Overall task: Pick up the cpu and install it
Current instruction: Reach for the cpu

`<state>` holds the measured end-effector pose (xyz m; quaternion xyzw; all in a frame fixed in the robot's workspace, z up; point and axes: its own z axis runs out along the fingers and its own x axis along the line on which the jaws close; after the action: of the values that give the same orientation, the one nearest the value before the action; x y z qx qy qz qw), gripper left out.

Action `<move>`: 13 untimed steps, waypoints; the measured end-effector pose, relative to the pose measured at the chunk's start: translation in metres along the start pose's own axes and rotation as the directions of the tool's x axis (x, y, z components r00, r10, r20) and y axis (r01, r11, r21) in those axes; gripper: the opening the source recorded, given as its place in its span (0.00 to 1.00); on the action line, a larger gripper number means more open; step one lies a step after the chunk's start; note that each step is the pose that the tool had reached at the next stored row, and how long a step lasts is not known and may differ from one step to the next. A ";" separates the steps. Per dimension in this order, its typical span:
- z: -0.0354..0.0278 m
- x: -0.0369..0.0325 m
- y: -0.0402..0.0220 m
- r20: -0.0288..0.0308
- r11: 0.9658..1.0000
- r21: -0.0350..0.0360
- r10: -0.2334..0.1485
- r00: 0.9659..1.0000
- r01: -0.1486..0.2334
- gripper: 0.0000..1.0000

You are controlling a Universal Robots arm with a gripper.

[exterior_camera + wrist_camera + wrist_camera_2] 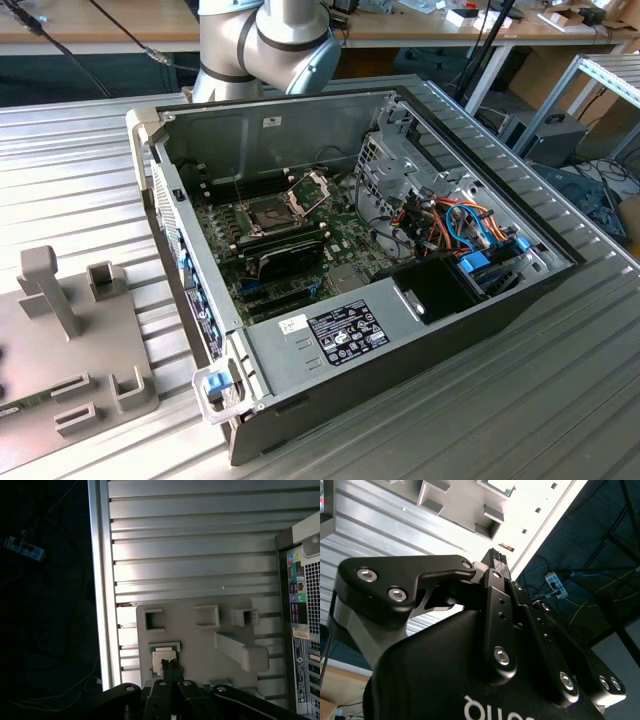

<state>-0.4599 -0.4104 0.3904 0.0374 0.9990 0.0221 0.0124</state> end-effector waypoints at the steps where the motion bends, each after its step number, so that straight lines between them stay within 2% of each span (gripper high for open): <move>1: 0.0000 -0.0001 -0.0011 0.000 1.000 0.000 0.000 1.000 0.000 0.11; 5: 0.0033 -0.0003 -0.0056 -0.001 1.000 0.000 0.000 1.000 0.000 0.11; 7: 0.0069 -0.0003 -0.0071 -0.002 1.000 0.000 0.000 1.000 0.000 0.11; 9: 0.0137 -0.0003 -0.0089 -0.004 1.000 0.000 0.000 1.000 0.000 0.11; 13: 0.0210 -0.0002 -0.0103 -0.007 1.000 0.000 0.000 1.000 0.000 0.11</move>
<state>-0.4599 -0.4198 0.3690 0.0375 0.9990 0.0220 0.0089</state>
